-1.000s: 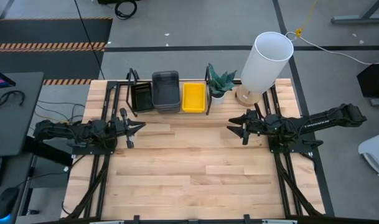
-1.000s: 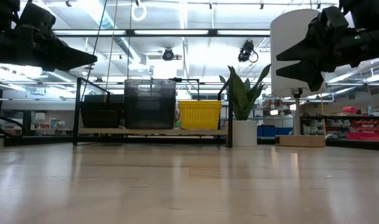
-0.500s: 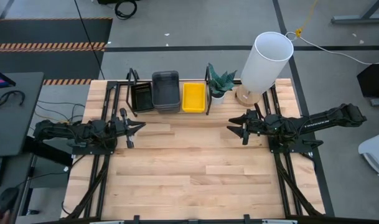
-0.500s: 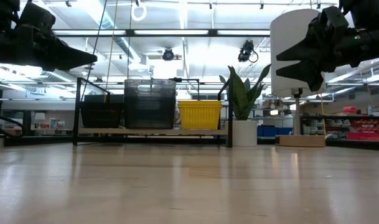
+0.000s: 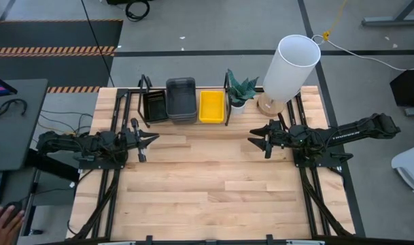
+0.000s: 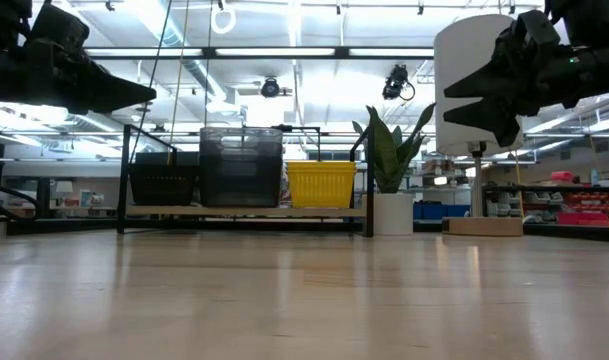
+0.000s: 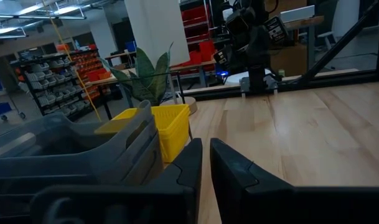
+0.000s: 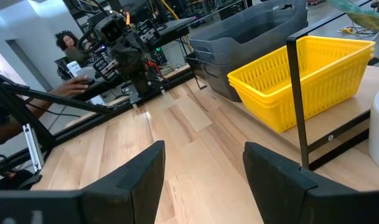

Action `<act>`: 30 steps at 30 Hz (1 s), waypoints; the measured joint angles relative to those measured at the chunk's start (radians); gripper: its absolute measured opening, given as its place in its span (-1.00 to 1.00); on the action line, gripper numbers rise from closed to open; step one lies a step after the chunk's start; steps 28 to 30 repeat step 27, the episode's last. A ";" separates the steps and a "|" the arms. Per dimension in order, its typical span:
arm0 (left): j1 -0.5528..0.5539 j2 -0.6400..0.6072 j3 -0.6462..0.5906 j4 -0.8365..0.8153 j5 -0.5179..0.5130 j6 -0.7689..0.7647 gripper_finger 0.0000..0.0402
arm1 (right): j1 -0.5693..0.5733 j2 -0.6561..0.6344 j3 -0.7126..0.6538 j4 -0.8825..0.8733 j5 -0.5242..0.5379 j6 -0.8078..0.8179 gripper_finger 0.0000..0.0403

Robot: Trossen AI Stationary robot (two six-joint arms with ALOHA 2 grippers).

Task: Stack baskets on shelf by color
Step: Return to Home Position

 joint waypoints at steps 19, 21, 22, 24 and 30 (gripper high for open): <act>0.000 0.000 0.000 0.000 0.000 0.000 -0.81 | 0.000 0.000 0.000 0.000 0.000 0.000 0.10; 0.000 0.000 0.000 0.000 0.000 0.000 -0.81 | 0.000 0.000 0.000 0.000 0.000 0.000 0.10; 0.000 0.000 0.000 0.000 0.000 0.000 -0.81 | 0.000 0.000 0.000 0.000 0.000 0.000 0.10; 0.000 0.000 0.000 0.000 0.000 0.000 -0.82 | 0.000 0.000 0.000 0.000 0.000 0.000 0.10; 0.000 0.000 0.000 0.000 0.000 0.000 -0.85 | 0.000 0.000 0.000 0.000 0.000 0.000 0.10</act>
